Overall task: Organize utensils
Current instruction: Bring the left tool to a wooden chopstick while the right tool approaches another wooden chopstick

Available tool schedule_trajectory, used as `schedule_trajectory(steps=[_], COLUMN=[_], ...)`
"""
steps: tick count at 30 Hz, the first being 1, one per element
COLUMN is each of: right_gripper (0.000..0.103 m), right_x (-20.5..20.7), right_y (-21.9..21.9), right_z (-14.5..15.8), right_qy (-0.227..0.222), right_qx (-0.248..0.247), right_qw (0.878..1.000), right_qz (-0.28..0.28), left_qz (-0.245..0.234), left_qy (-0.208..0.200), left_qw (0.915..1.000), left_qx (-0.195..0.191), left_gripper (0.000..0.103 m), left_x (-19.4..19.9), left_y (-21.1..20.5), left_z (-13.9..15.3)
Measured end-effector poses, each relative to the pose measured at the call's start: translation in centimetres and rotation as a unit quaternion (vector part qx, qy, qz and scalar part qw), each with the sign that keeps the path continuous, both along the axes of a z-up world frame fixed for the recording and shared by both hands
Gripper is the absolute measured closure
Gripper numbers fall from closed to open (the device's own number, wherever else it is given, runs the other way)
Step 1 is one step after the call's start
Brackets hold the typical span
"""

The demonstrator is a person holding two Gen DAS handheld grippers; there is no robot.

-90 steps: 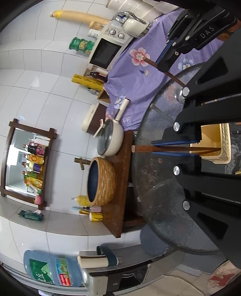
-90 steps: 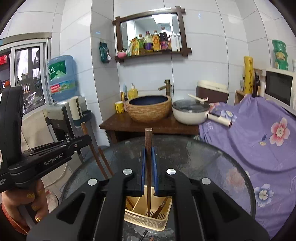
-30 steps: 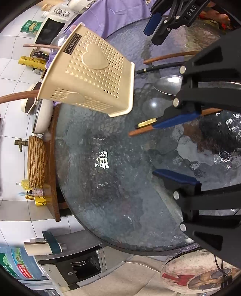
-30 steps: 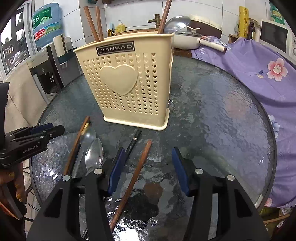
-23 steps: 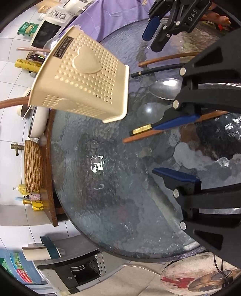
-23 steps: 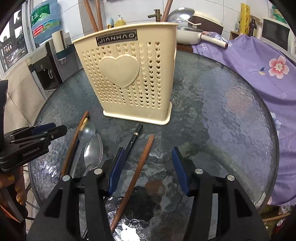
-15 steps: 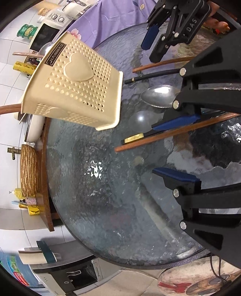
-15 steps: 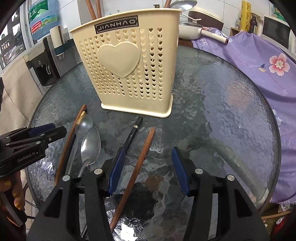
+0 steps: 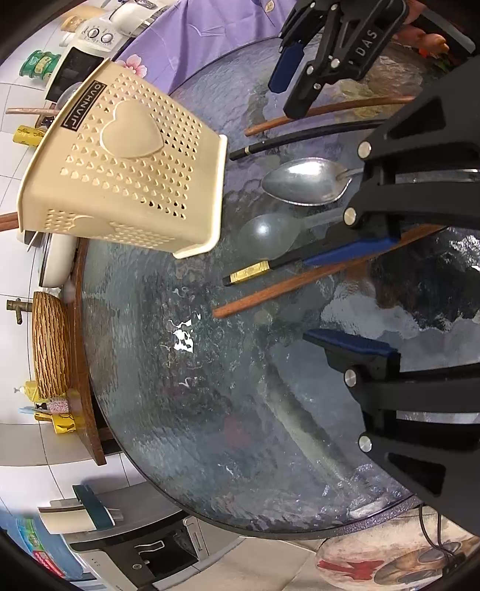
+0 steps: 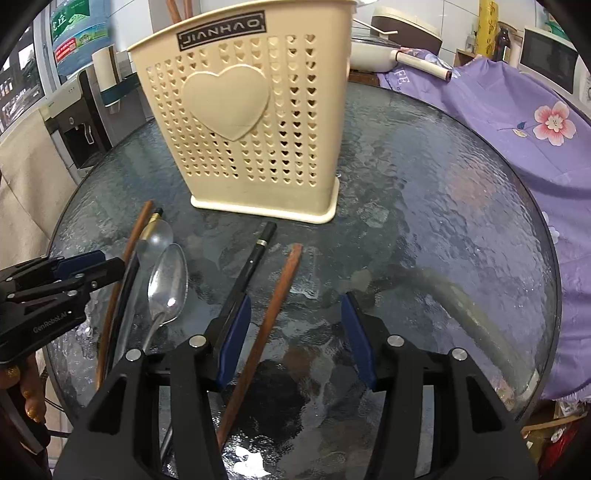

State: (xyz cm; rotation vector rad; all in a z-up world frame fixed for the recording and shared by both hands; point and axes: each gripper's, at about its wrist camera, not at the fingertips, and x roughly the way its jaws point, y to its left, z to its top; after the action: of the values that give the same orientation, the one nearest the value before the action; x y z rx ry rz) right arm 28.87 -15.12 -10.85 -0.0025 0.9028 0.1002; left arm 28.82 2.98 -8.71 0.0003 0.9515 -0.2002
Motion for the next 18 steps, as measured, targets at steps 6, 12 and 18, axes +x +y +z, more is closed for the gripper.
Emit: schedule_trajectory(steps=[6, 12, 18], right_gripper=[0.06, 0.066, 0.068], right_x=[0.6, 1.5, 2.4], right_y=[-0.1, 0.5, 1.0], right_z=[-0.2, -0.7, -0.6], right_qy=[0.009, 0.017, 0.018], right_qx=[-0.006, -0.004, -0.016], right_qw=[1.0, 1.0, 0.999], right_qz=[-0.005, -0.011, -0.023], left_qz=[0.002, 0.003, 0.008], left_qy=[0.003, 0.004, 0.001], left_qw=[1.0, 0.9999, 0.9997], left_qx=[0.006, 0.016, 0.021], left_gripper=[0.068, 0.068, 0.069], left_x=[0.8, 2.7, 3.5], left_y=[-0.4, -0.8, -0.9], left_z=[0.1, 0.1, 0.1])
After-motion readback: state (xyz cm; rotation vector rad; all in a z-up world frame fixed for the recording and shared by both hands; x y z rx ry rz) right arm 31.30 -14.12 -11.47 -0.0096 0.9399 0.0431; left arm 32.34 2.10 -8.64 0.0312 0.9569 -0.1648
